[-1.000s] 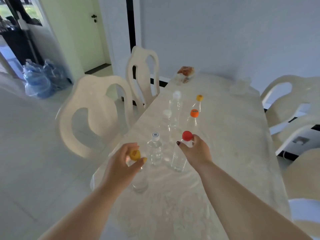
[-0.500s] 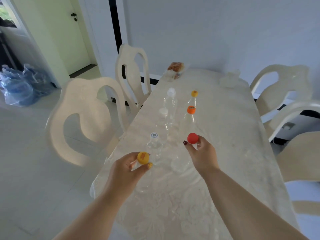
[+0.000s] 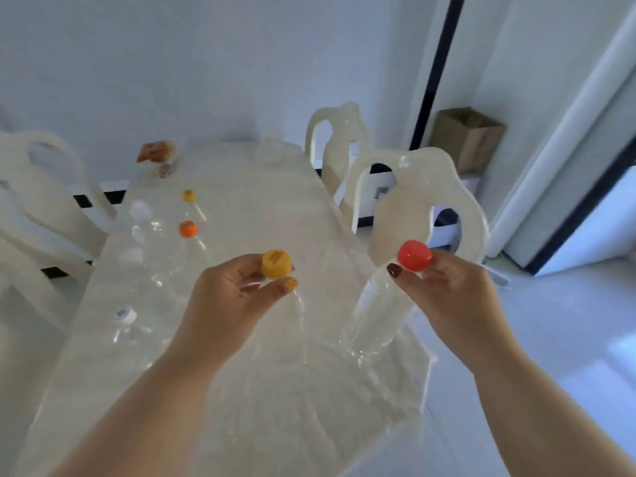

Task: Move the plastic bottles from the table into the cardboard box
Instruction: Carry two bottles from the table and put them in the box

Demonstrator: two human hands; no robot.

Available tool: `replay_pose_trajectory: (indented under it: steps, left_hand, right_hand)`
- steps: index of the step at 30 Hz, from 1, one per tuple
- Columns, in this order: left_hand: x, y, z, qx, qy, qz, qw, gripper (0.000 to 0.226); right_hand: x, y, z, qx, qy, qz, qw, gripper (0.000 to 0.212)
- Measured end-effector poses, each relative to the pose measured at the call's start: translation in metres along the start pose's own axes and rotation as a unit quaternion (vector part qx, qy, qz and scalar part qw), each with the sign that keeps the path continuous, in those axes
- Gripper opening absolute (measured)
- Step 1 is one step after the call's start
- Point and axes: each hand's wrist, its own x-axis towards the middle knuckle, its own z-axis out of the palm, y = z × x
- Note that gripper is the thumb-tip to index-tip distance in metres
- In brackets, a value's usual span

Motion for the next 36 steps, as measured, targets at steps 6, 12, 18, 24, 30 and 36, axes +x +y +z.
replay_pose_trajectory:
  steps: [6, 12, 18, 24, 30, 36]
  left_hand:
    - [0.042, 0.060, 0.138, -0.024, -0.114, 0.065, 0.991, 0.024]
    - [0.075, 0.113, 0.308, -0.040, -0.159, 0.117, 0.979, 0.038]
    - [0.117, 0.150, 0.456, -0.049, -0.164, 0.123, 0.977, 0.023]
    - [0.195, 0.158, 0.568, -0.020, -0.161, 0.134, 0.978, 0.043]
    - [0.314, 0.139, 0.658, 0.014, -0.176, 0.159, 0.971, 0.044]
    - [0.463, 0.139, 0.731, 0.026, -0.186, 0.158, 0.969, 0.041]
  right_hand:
    - [0.000, 0.035, -0.141, -0.039, 0.105, 0.019, 0.994, 0.037]
    - [0.034, 0.104, -0.283, -0.097, 0.172, 0.008, 0.980, 0.039]
    - [0.100, 0.162, -0.402, -0.142, 0.201, -0.005, 0.969, 0.038]
    - [0.201, 0.216, -0.469, -0.169, 0.216, -0.002, 0.961, 0.032]
    - [0.332, 0.269, -0.498, -0.175, 0.201, -0.005, 0.964, 0.031]
    - [0.497, 0.303, -0.528, -0.150, 0.178, 0.000, 0.973, 0.026]
